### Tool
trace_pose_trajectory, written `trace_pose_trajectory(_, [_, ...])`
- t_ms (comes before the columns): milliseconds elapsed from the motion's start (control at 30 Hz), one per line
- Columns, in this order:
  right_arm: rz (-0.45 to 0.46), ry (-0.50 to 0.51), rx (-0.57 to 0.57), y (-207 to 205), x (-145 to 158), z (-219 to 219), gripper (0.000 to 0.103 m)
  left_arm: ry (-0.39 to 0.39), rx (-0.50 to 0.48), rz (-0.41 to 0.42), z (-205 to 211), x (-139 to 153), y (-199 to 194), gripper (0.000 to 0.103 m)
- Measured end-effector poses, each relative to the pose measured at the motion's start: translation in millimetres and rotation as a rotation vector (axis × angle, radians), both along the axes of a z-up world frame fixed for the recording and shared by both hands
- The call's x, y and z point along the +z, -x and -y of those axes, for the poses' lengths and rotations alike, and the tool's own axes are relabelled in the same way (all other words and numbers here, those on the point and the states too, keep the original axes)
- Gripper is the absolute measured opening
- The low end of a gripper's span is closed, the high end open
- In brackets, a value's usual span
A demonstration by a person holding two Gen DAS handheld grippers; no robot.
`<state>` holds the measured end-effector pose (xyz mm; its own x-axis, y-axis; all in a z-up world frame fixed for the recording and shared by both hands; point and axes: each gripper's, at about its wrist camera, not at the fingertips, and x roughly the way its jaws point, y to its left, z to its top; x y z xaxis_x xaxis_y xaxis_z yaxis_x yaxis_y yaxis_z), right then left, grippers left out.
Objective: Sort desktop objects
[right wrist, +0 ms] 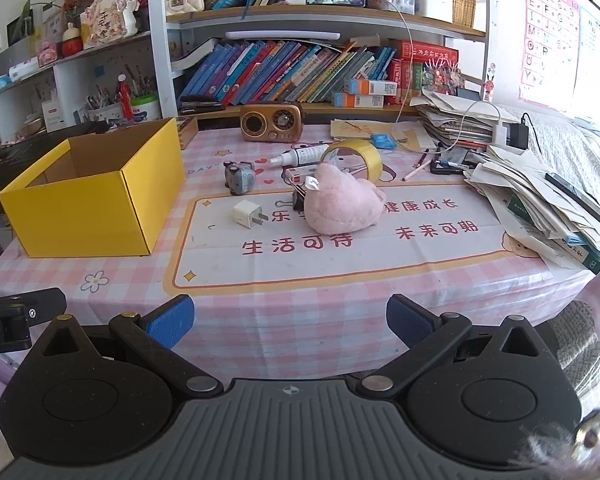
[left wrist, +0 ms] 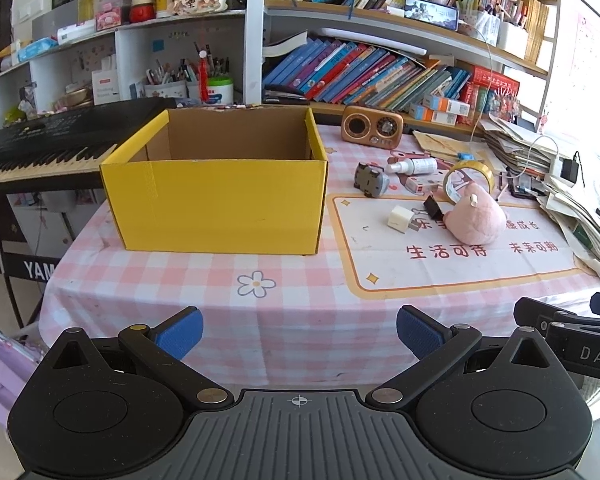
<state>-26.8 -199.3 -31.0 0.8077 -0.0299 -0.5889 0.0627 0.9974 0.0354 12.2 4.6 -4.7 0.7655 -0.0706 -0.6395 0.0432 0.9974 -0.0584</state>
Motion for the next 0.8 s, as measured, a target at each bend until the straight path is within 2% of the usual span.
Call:
trace_pose_trajectory(467, [-0.009,-0.006,0.010,-1.2,0.1,-2.5,0.103,0.033,0.004,-0.013,-7.0,-1.0,-1.7,0.103])
trace_pose_trajectory(600, [-0.005,0.002,0.006,-0.3,0.5,-5.1,0.103,0.070,-0.010,-0.020,-11.7,0.3,-1.6,0.103])
trace_pose_trajectory(800, [0.003,0.001,0.023,1.7,3.0,-8.1,0.102,0.055,-0.001,-0.025,-13.1,-0.6,0.2,0.103])
